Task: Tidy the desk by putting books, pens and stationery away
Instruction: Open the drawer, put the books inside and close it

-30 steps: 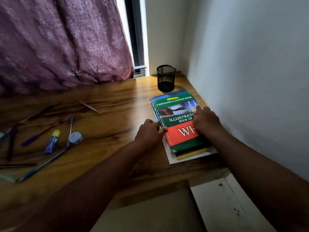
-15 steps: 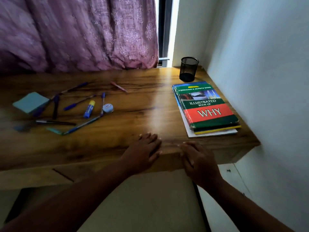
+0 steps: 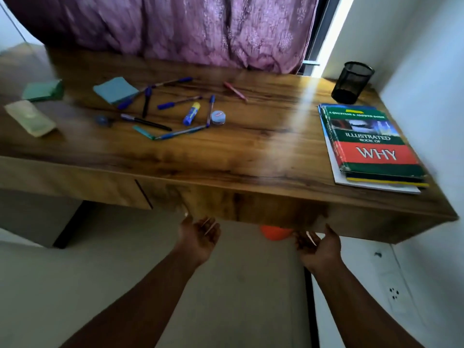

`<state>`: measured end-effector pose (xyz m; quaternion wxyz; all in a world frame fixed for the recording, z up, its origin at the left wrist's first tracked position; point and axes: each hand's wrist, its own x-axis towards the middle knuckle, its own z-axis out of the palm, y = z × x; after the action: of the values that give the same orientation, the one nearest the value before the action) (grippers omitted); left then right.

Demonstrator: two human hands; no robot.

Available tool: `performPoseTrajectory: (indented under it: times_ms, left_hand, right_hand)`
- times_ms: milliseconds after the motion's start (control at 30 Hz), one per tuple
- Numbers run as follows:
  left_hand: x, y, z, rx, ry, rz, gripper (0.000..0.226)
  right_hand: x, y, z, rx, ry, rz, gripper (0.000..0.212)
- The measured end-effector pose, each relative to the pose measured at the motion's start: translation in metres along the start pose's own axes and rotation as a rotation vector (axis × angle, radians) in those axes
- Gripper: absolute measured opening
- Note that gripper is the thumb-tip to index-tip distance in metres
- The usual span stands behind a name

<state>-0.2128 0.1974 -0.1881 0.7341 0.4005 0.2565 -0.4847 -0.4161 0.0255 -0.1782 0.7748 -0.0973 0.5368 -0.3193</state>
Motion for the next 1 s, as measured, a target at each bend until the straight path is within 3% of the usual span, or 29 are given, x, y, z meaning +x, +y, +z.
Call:
performPoseTrajectory:
  times_ms: [100, 233, 433, 600, 1000]
  left_hand:
    - [0.024, -0.002, 0.000, -0.092, -0.006, 0.016, 0.068]
    - [0.038, -0.008, 0.014, -0.131, -0.049, 0.047, 0.082]
    - [0.041, -0.018, 0.019, -0.132, -0.035, 0.094, 0.084]
    - [0.039, -0.020, 0.014, -0.118, -0.050, 0.108, 0.082]
    - [0.035, -0.022, 0.017, -0.115, 0.002, 0.132, 0.094]
  right_hand:
    - [0.019, 0.003, 0.002, 0.101, 0.007, -0.018, 0.046]
    - [0.041, 0.005, -0.002, 0.130, -0.043, -0.025, 0.040]
    - [0.056, 0.005, -0.007, 0.275, -0.087, -0.036, 0.038]
    - [0.050, 0.004, -0.011, 0.257, -0.113, -0.031, 0.060]
    - [0.052, 0.001, -0.018, 0.233, -0.130, -0.019, 0.064]
